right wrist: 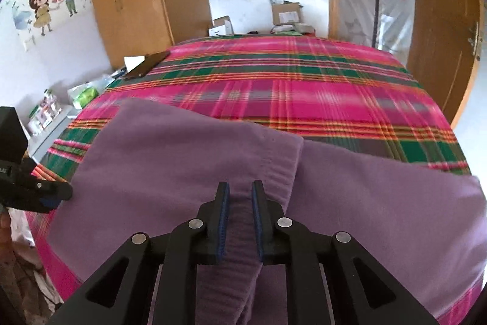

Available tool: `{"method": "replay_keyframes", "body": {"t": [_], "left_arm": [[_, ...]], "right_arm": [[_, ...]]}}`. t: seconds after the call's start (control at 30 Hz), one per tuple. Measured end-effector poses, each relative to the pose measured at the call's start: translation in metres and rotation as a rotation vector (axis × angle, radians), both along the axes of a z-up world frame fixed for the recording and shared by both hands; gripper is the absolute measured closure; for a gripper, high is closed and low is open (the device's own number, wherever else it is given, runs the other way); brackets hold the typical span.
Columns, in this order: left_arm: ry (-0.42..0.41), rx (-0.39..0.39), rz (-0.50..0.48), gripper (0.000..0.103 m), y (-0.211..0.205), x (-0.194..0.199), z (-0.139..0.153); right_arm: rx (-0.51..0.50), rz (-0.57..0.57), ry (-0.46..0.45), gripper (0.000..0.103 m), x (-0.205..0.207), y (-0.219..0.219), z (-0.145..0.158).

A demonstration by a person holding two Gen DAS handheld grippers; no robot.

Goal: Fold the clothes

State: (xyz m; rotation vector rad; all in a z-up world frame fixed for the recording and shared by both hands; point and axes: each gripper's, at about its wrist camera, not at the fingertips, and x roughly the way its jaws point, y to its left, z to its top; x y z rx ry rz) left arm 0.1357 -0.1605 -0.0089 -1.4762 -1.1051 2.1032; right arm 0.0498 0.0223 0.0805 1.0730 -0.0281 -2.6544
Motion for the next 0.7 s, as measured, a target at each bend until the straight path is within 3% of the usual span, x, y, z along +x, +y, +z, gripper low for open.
{"method": "replay_keyframes", "body": {"t": [0.17, 0.4, 0.57, 0.7], "left_arm": [[0.0, 0.001, -0.013, 0.065, -0.002, 0.001, 0.001], [-0.006, 0.012, -0.031, 0.066, -0.001, 0.002, -0.002], [-0.008, 0.012, -0.036, 0.066, -0.002, 0.003, -0.003], [-0.011, 0.013, -0.04, 0.065, -0.003, 0.005, -0.003]], "right_arm": [[0.016, -0.039, 0.006, 0.087, 0.006, -0.001, 0.004], [0.05, 0.07, 0.048, 0.086, 0.045, -0.02, 0.016], [0.08, 0.064, 0.016, 0.085, 0.05, -0.02, 0.0], [0.091, 0.068, 0.055, 0.084, 0.056, -0.028, 0.012]]}}
